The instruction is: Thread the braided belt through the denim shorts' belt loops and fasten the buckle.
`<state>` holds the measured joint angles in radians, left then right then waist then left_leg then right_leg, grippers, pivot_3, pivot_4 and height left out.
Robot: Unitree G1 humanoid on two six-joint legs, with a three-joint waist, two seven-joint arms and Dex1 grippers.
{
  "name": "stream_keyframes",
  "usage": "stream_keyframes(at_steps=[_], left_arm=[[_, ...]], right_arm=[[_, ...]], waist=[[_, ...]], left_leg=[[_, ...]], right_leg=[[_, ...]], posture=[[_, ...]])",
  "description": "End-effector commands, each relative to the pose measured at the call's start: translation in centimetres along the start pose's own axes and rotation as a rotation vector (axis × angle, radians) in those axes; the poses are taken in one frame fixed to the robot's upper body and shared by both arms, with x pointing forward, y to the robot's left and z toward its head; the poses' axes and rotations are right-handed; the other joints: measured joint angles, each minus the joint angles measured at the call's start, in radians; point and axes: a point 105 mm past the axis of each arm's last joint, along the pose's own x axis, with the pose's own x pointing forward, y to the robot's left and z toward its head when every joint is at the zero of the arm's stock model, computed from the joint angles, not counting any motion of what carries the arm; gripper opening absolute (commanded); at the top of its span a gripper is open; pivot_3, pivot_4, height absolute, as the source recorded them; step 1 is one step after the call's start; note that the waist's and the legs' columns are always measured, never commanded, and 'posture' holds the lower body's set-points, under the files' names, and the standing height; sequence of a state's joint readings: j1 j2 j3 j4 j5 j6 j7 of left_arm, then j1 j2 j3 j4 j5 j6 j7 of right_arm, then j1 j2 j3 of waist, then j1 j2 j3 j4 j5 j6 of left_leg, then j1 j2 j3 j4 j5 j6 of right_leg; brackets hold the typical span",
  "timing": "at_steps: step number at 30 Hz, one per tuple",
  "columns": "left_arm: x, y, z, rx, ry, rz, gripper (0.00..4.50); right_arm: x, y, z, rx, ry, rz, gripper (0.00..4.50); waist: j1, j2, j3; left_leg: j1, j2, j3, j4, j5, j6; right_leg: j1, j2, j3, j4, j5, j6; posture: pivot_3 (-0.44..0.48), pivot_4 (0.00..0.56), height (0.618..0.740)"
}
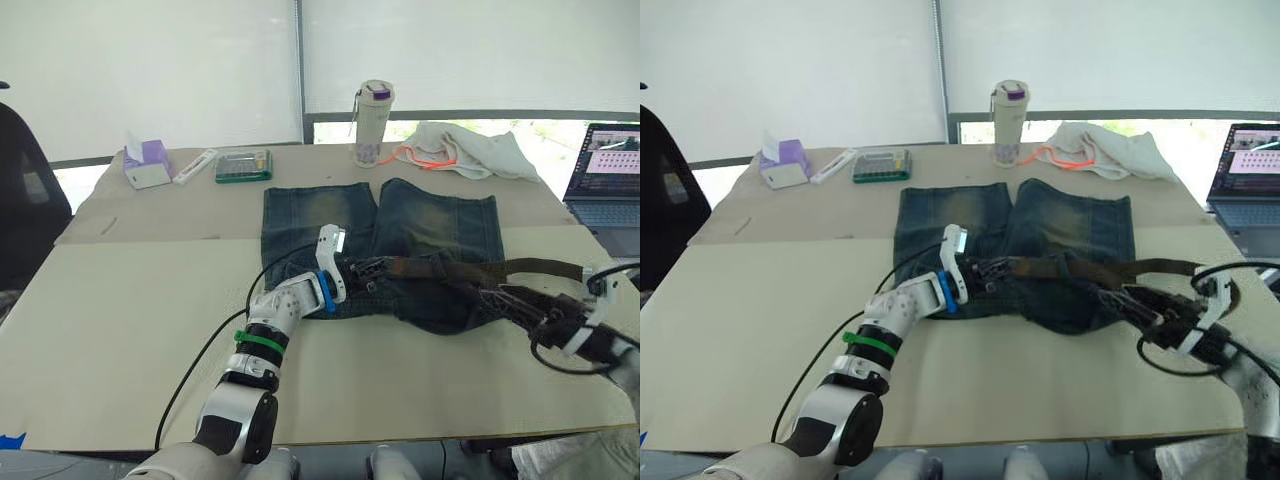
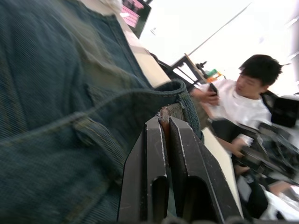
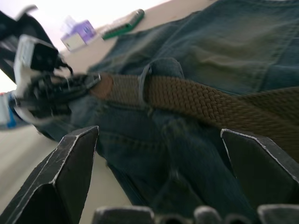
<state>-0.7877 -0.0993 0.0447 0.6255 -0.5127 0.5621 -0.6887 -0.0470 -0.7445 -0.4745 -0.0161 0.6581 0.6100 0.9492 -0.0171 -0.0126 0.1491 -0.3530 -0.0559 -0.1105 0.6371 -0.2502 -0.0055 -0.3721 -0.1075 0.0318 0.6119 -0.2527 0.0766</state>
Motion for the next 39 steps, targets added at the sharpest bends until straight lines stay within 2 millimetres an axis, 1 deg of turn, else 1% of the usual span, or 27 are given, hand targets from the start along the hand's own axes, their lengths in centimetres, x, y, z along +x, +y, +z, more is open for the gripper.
stream_keyframes(at_steps=[1,3,6,7,9,11,12,14,16,18,20,23,25,27,29,34,36,39], left_arm=[[0.9,-1.4,1.5,0.059,-0.042,-0.039,0.00],[0.8,-1.2,1.6,0.104,-0.036,-0.027,0.00],[0.2,-0.8,1.8,0.192,-0.018,0.006,0.00],[-0.1,-0.8,2.1,0.210,-0.024,0.013,0.00],[-0.8,-1.1,3.0,0.221,-0.049,0.007,0.00],[-1.4,-1.4,3.6,0.219,-0.069,-0.001,0.00],[-1.9,-1.6,4.0,0.215,-0.084,-0.005,0.00],[-2.8,-1.7,4.5,0.206,-0.105,0.008,0.00],[-3.9,-1.6,4.7,0.204,-0.105,0.028,0.00],[-4.9,-1.4,4.7,0.200,-0.106,0.049,0.00],[-5.5,-1.3,4.7,0.184,-0.112,0.061,0.00],[-6.6,-1.6,4.6,0.121,-0.116,0.047,0.00],[-7.1,-1.9,4.6,0.068,-0.129,0.026,0.00],[-7.5,-2.1,4.6,0.035,-0.134,0.014,0.00],[-8.1,-2.0,4.4,0.019,-0.128,0.020,0.00],[-9.1,-2.0,4.3,0.001,-0.122,0.016,0.00],[-9.3,-1.8,4.8,0.005,-0.143,0.032,0.00],[-10.2,-1.2,5.7,0.011,-0.190,0.067,0.00]], right_arm=[[0.5,0.1,0.7,-0.192,0.034,-0.043,4.45],[0.9,0.1,0.4,-0.222,0.049,-0.057,4.45],[1.7,0.7,0.7,-0.199,0.008,-0.053,4.45],[2.1,1.5,1.0,-0.173,-0.016,-0.022,4.45],[3.0,3.8,1.8,-0.087,-0.072,0.073,4.45],[3.8,5.7,2.1,0.004,-0.106,0.146,4.45],[4.4,7.0,1.9,0.067,-0.109,0.195,4.45],[5.1,8.2,1.1,0.131,-0.097,0.231,4.45],[6.2,8.1,0.1,0.190,-0.105,0.185,4.45],[7.3,8.3,-0.3,0.232,-0.119,0.155,4.45],[8.0,8.7,-0.3,0.276,-0.135,0.158,4.45],[9.3,9.6,0.7,0.403,-0.225,0.180,4.45],[10.0,9.8,0.8,0.445,-0.235,0.179,4.45],[10.4,10.0,0.8,0.475,-0.245,0.183,4.45],[10.9,9.7,0.9,0.524,-0.270,0.164,4.45],[11.4,9.4,1.4,0.565,-0.308,0.168,4.45],[11.4,9.9,1.2,0.561,-0.288,0.196,4.45],[10.9,12.3,0.5,0.556,-0.228,0.317,4.45]], waist=[[-0.001,0.001,0.000],[0.002,0.001,0.000],[0.007,0.000,0.000],[0.007,0.000,0.000],[0.006,0.000,0.000],[0.005,0.000,0.000],[0.003,0.001,0.000],[0.003,0.001,-0.001],[0.004,0.003,-0.002],[0.004,0.005,-0.004],[0.004,0.006,-0.004],[0.005,0.005,-0.004],[0.004,0.006,-0.004],[0.004,0.005,-0.004],[0.004,0.005,-0.004],[0.001,0.005,-0.004],[0.000,0.005,-0.004],[0.000,0.005,-0.005]], left_leg=[[0.000,0.000,0.000,0.000,0.000,0.000],[0.000,0.000,0.000,0.000,0.000,0.000],[-0.001,-0.001,0.000,0.000,0.000,0.000],[-0.001,-0.001,0.000,0.000,0.000,0.000],[-0.001,-0.001,0.000,0.000,0.000,0.000],[0.000,0.000,0.000,0.000,0.000,0.000],[0.000,0.000,0.000,0.000,0.000,0.000],[0.000,0.001,0.000,-0.001,0.000,0.000],[0.000,0.001,-0.001,-0.001,0.000,0.000],[0.000,0.001,-0.001,-0.001,0.000,0.000],[0.000,0.000,-0.001,-0.001,0.000,0.000],[-0.001,0.000,0.000,-0.001,0.000,0.000],[-0.001,0.000,0.000,-0.002,0.000,0.000],[-0.001,0.000,0.000,-0.002,0.000,0.000],[-0.001,0.000,0.000,-0.002,0.000,0.000],[-0.001,0.001,0.002,-0.003,0.000,0.000],[-0.001,0.001,0.002,-0.004,0.000,0.000],[-0.001,0.001,0.002,-0.004,0.000,0.000]], right_leg=[[0.000,0.000,0.000,0.000,0.000,0.000],[0.000,0.000,0.000,0.000,0.000,0.000],[0.000,0.000,0.001,-0.001,0.000,0.000],[0.000,0.000,0.001,-0.001,0.001,-0.001],[0.000,-0.001,0.001,-0.001,0.004,-0.005],[0.000,0.000,0.001,-0.001,0.005,-0.007],[0.000,0.000,0.001,-0.001,0.005,-0.007],[0.000,0.000,0.001,-0.001,0.005,-0.007],[-0.001,0.000,0.001,-0.001,0.005,-0.008],[-0.001,0.000,0.002,0.000,0.005,-0.008],[-0.002,0.000,0.002,0.001,0.005,-0.008],[-0.005,0.000,0.003,0.001,0.006,-0.009],[-0.006,0.000,0.004,0.002,0.006,-0.010],[-0.007,0.001,0.004,0.002,0.006,-0.010],[-0.007,0.001,0.004,0.002,0.006,-0.010],[-0.011,0.002,0.007,0.004,0.007,-0.011],[-0.011,0.002,0.007,0.005,0.007,-0.011],[-0.011,0.002,0.008,0.005,0.007,-0.011]], posture=[[0.000,0.150,0.740],[0.000,0.150,0.740],[0.000,0.150,0.740],[0.000,0.150,0.740],[0.000,0.150,0.740],[0.000,0.150,0.740],[0.000,0.150,0.740],[0.000,0.150,0.740],[0.000,0.150,0.740],[0.000,0.150,0.740],[0.000,0.150,0.740],[0.000,0.150,0.740],[0.000,0.150,0.740],[0.000,0.150,0.740],[0.000,0.150,0.740],[0.000,0.150,0.740],[0.000,0.150,0.740],[0.000,0.150,0.740]])
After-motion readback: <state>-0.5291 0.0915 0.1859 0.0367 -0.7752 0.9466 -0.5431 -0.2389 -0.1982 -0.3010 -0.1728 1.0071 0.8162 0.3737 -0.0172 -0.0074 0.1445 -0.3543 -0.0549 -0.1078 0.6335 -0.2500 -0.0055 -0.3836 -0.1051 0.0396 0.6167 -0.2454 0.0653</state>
